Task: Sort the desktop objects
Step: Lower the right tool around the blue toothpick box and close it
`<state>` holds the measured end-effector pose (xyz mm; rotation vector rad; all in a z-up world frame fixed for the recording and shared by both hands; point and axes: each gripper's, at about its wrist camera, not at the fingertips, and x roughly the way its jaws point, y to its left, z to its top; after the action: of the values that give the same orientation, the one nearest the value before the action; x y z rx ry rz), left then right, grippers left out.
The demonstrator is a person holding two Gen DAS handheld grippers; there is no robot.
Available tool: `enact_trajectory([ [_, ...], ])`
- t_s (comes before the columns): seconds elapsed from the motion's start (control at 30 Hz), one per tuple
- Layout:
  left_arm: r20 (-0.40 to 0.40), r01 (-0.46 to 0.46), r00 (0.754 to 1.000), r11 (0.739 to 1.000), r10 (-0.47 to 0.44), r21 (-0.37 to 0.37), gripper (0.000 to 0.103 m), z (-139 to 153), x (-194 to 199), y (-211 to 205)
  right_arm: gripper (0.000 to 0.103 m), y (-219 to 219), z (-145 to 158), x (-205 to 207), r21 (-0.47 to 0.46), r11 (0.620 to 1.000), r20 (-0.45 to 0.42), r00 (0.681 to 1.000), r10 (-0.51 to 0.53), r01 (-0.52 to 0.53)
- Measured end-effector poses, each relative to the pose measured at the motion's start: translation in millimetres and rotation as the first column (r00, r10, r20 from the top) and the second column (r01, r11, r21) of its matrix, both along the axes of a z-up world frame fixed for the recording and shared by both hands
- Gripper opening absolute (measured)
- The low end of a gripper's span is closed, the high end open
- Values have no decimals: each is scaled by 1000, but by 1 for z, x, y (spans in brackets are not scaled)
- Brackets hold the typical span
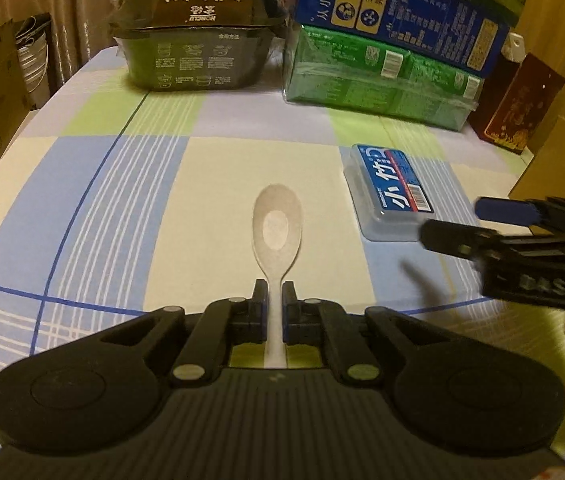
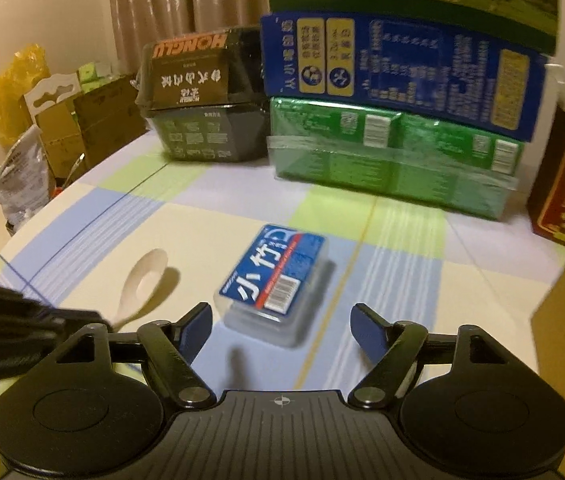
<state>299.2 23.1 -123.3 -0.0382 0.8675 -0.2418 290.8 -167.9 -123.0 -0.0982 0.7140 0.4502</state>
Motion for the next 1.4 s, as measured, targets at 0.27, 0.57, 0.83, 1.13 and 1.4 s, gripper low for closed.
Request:
enact_trajectory([
  [0.27,16,9,1000,1000,-9,24,3,-4,-2,7,73,20,-14,21,-46,999,-27,1000,15,-16],
  [0.57,35,26,999,997,-28,73,5,-8,-5,2,57,15,-16,14,-60,998,-41,999,-31,28],
  [0.83,-32,46,999,997,-44,66,4,-4,-34,-2,57,-13,-8,-48,-50,998,-89,995,-50,45],
  [1.13,-96,125,988,990,-118,72,4,2,-127,-14,57,-46,0,-159,-46,999,-155,987,-33,26],
  [1.4,-21,120,993,990,-118,78,25,14,-171,-23,58,-54,7,-200,-58,998,-102,995,-21,15],
])
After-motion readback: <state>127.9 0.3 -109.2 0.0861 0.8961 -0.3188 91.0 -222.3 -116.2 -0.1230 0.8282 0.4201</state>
